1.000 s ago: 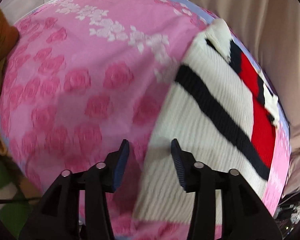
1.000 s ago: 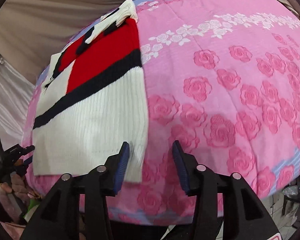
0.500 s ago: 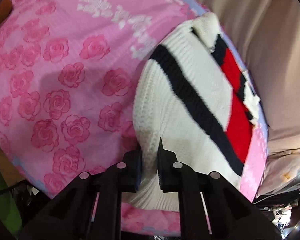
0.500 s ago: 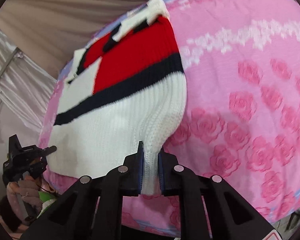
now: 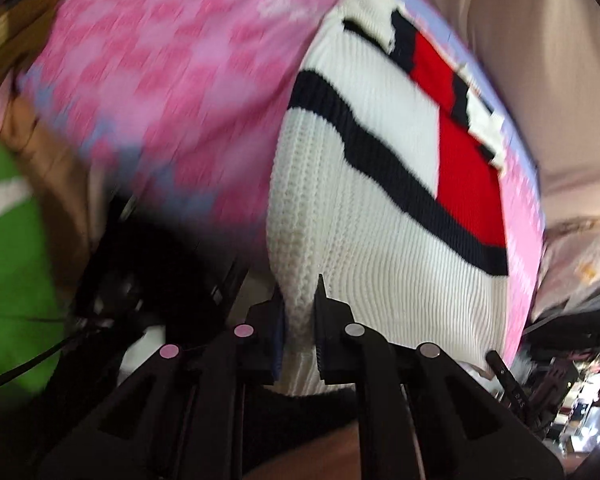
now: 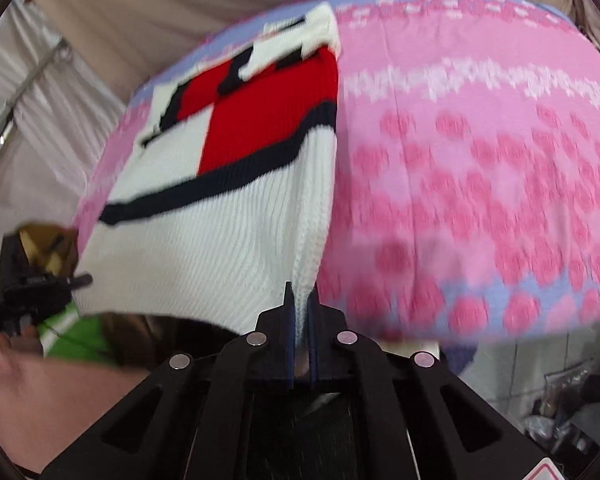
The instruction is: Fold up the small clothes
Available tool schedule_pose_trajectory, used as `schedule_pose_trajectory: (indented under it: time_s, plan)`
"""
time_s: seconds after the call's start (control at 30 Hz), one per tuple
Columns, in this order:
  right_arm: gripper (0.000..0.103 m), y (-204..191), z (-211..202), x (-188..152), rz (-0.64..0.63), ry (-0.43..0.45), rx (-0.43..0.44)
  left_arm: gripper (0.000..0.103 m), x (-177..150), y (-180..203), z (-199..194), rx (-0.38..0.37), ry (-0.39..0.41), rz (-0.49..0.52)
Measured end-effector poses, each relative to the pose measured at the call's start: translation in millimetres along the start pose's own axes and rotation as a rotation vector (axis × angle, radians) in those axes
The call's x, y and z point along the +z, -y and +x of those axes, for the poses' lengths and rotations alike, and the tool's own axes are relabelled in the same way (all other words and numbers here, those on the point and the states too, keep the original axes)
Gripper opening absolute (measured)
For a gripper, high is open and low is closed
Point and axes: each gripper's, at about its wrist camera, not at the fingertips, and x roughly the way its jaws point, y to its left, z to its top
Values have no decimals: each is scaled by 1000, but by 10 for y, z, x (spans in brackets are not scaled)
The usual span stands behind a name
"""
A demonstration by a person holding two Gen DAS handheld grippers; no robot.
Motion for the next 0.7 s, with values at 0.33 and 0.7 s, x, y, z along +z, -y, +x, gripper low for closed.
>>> schedule_pose_trajectory:
  time_s: [0.33, 0.7]
  plan:
    - [4, -79, -410, -239, -35, -78, 116, 11, -362, 158, -521, 75, 4, 124]
    - [4, 4, -764, 1354, 20, 446, 180, 11, 1242, 901, -894, -104, 424, 160]
